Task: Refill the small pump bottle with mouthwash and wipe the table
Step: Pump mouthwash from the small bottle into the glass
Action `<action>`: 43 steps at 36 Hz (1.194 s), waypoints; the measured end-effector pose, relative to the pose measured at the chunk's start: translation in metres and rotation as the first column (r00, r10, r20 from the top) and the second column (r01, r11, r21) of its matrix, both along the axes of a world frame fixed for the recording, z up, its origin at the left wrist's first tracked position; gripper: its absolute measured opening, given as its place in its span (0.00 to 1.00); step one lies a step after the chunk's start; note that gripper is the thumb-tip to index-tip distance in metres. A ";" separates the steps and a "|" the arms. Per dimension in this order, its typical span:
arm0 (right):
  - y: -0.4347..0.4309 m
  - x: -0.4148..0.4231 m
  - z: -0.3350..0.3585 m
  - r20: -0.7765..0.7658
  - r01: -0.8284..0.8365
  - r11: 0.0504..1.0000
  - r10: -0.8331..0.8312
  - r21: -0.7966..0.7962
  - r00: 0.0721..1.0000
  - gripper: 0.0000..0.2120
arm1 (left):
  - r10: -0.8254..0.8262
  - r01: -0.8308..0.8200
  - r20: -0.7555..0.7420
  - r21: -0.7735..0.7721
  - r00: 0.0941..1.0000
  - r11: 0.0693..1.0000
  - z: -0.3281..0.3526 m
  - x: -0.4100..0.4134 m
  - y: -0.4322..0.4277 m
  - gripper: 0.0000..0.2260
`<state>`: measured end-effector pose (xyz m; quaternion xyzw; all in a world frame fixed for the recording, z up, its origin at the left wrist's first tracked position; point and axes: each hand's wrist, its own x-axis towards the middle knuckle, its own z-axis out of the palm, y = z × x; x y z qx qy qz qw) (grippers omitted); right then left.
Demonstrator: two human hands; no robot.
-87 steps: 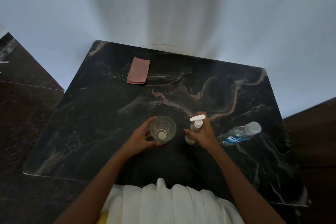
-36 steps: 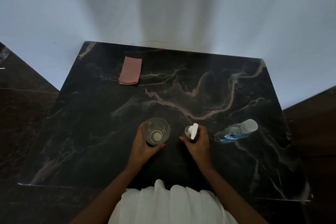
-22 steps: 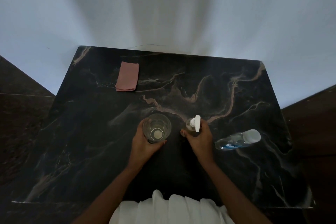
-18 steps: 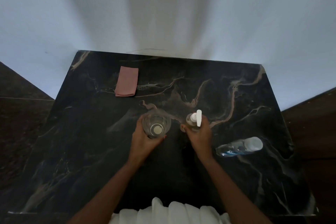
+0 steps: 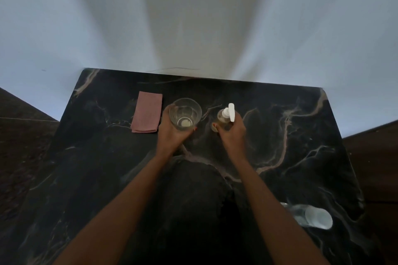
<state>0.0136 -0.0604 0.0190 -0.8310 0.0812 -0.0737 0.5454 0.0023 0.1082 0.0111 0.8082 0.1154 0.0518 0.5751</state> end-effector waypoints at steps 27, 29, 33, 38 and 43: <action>-0.009 0.042 -0.026 -0.098 -0.026 0.999 0.023 -0.033 0.995 0.26 | 0.016 -0.017 -0.024 -0.033 1.000 0.999 -0.027 0.036 -0.005 0.41; -0.008 0.042 -0.025 -0.097 -0.029 0.999 0.026 -0.034 0.995 0.26 | 0.012 -0.012 -0.021 -0.025 1.000 1.000 -0.028 0.036 -0.005 0.41; -0.007 0.041 -0.024 -0.093 -0.035 0.998 0.030 -0.048 0.995 0.27 | 0.001 -0.001 -0.024 -0.027 1.000 1.000 -0.028 0.035 -0.005 0.41; -0.006 0.040 -0.022 -0.101 -0.037 0.999 0.034 -0.037 0.994 0.28 | -0.017 0.016 -0.019 -0.048 1.000 0.999 -0.027 0.033 -0.005 0.41; -0.002 0.034 -0.017 -0.074 -0.010 0.998 0.006 -0.058 0.997 0.31 | 0.000 -0.001 -0.020 -0.064 1.000 0.998 -0.021 0.029 -0.008 0.41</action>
